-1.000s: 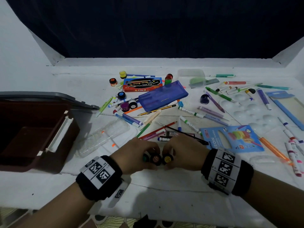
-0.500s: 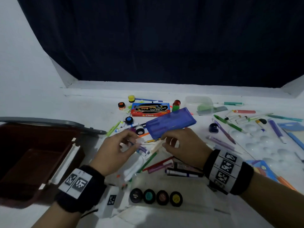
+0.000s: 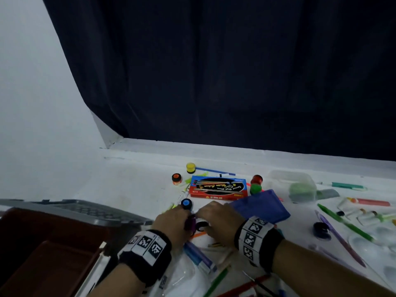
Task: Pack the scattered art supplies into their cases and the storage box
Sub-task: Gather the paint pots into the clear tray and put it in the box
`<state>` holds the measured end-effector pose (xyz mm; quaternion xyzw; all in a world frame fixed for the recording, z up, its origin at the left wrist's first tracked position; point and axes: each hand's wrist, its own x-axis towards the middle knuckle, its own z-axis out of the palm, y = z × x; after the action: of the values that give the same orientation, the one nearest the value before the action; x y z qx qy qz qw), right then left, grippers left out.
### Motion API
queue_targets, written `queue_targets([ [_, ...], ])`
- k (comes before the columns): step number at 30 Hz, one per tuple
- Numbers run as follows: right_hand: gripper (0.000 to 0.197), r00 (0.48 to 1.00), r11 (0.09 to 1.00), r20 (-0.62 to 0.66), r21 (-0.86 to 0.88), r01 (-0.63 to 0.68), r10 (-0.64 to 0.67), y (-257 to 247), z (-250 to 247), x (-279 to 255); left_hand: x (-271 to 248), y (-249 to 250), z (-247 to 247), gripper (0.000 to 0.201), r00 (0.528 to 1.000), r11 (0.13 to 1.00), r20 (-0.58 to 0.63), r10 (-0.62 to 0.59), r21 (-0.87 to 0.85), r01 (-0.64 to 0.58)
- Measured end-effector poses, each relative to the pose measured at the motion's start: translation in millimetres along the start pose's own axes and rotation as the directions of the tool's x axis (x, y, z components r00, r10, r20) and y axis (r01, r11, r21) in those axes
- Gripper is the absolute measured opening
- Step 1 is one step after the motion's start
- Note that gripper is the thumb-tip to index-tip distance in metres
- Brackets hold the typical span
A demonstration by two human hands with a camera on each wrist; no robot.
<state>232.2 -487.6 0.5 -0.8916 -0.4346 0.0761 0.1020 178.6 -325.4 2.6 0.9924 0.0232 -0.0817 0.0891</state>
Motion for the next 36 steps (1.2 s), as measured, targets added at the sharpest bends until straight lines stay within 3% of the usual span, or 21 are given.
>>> queue_targets([
  [5,0.026,0.999,0.990,0.022,-0.136,-0.027,0.030,-1,6,14,5,-1,0,0.027,1.000,1.000,-0.003,0.004,0.012,-0.004],
  [8,0.028,1.000,0.991,-0.015,-0.128,-0.023,0.022,3,2,11,2,-2,-6,0.026,1.000,1.000,-0.008,-0.002,0.024,0.003],
  [11,0.029,0.992,1.000,-0.124,0.018,-0.013,0.015,8,-12,-1,-4,-4,-18,0.029,0.999,0.996,-0.039,-0.016,-0.085,0.012],
  [14,0.031,0.970,0.958,-0.231,0.286,-0.012,0.081,10,-33,-25,-18,1,-35,0.019,0.979,0.963,-0.194,0.058,-0.247,-0.106],
  [18,0.012,0.923,0.867,-0.359,0.494,0.062,0.139,1,-59,-67,-55,24,-56,0.037,0.925,0.761,-0.372,0.078,-0.577,-0.296],
  [22,0.018,0.887,0.824,-0.411,0.563,0.065,0.210,-7,-66,-122,-90,53,-60,0.034,0.914,0.452,-0.396,0.086,-0.802,-0.390],
  [24,0.016,0.881,0.765,-0.391,0.641,0.055,0.264,-10,-62,-151,-107,70,-57,0.026,0.917,0.315,-0.381,0.116,-0.862,-0.398],
  [27,0.011,0.888,0.630,-0.278,0.776,-0.018,0.367,-13,-48,-195,-131,91,-40,0.021,0.932,0.196,-0.341,0.123,-0.912,-0.359],
  [28,0.012,0.891,0.616,-0.242,0.786,-0.052,0.385,-13,-43,-211,-139,96,-31,0.024,0.934,0.201,-0.332,0.133,-0.914,-0.353],
  [31,0.029,0.906,0.662,-0.195,0.740,-0.115,0.375,-14,-26,-251,-158,109,-5,0.025,0.924,0.382,-0.315,0.216,-0.844,-0.377],
  [36,0.019,0.928,0.800,-0.228,0.590,-0.108,0.294,-23,-7,-288,-179,128,21,0.028,0.911,0.544,-0.280,0.302,-0.734,-0.406],
])
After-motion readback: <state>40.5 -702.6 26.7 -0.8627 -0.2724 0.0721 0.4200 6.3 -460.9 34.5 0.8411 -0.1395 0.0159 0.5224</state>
